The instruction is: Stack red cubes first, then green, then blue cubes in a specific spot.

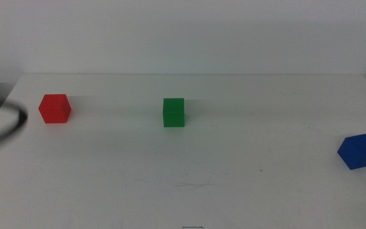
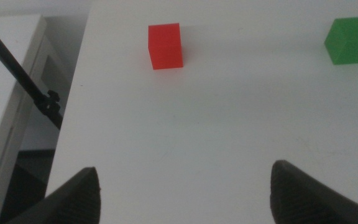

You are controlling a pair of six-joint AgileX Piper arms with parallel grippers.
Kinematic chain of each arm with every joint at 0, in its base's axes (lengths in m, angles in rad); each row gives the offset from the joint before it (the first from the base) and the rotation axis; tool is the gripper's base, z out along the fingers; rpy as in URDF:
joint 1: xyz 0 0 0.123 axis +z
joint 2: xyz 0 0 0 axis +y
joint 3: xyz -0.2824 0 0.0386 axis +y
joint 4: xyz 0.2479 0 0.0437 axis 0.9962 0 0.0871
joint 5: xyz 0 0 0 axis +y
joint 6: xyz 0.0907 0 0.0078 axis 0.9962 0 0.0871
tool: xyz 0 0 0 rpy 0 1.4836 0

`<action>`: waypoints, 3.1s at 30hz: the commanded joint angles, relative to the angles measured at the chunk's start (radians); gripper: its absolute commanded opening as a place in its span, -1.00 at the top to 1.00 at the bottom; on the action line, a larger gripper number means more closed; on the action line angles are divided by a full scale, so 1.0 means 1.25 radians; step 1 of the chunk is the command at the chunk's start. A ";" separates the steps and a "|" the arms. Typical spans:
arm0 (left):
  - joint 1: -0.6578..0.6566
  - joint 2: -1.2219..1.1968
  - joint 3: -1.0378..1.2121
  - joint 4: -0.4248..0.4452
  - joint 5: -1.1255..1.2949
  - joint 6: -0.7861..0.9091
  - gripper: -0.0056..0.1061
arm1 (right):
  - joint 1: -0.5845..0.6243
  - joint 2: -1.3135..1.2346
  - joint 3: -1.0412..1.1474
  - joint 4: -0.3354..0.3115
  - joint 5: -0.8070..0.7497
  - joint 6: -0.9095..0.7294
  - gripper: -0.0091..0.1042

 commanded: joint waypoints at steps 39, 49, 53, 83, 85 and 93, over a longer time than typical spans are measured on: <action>0.004 1.191 -1.115 0.034 0.373 0.010 -0.78 | -0.003 -0.019 -0.015 -0.010 -0.063 -0.011 -0.82; 0.033 1.347 -1.226 -0.044 0.403 0.049 -0.78 | -0.003 -0.019 -0.015 -0.010 -0.063 -0.011 -0.82; 0.032 1.374 -1.226 -0.046 0.384 0.050 -0.78 | -0.003 -0.019 -0.015 -0.010 -0.063 -0.011 -0.82; -0.033 1.009 -0.757 -0.083 0.260 -0.053 0.93 | -0.003 -0.019 -0.015 -0.010 -0.062 -0.011 -0.82; -0.072 0.923 -0.620 -0.073 0.196 -0.121 0.93 | -0.003 -0.019 -0.015 -0.010 -0.062 -0.011 -0.82; -0.298 0.815 -0.499 0.036 0.175 -0.378 0.93 | -0.003 -0.019 -0.015 -0.010 -0.062 -0.011 -0.82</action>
